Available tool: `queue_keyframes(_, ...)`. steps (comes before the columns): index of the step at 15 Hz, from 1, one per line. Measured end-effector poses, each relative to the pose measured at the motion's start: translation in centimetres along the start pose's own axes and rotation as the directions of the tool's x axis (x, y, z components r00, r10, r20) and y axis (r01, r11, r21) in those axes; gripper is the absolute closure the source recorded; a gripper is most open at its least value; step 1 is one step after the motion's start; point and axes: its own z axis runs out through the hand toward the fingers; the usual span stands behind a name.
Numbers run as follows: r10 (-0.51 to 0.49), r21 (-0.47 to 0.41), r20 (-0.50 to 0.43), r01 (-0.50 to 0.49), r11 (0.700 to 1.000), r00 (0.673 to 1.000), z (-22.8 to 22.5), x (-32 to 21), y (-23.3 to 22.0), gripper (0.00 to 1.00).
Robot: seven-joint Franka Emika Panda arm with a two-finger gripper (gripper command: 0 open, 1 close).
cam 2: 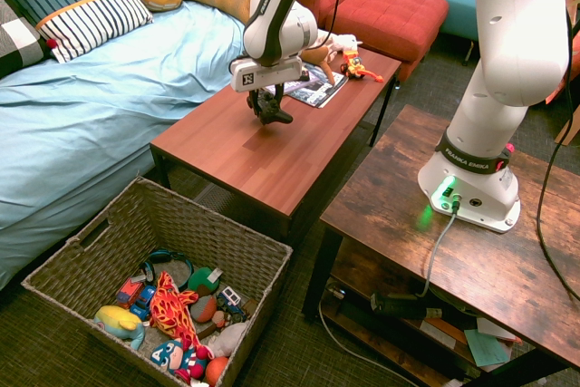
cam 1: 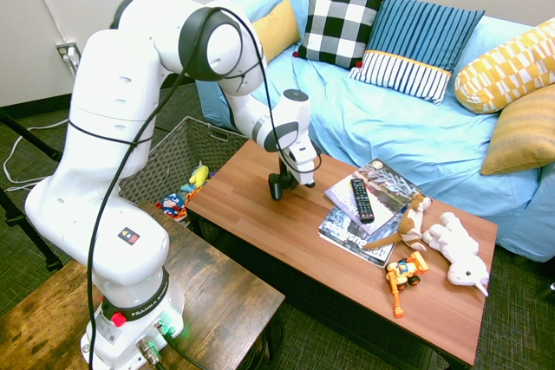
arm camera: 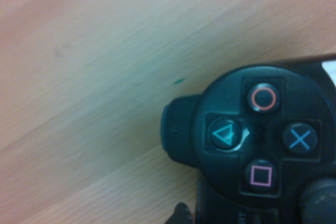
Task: Put the gamepad in the basket
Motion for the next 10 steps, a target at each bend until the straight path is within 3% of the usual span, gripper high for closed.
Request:
queue_keyframes(4, -0.134, 0.045, -0.044, 0.136, 0.99, 0.99, -5.3, -9.1, -1.9, 1.0)
queue_keyframes(10, -0.272, 0.037, -0.074, 0.275, 0.961, 0.959, -6.4, -24.7, -6.0, 1.0)
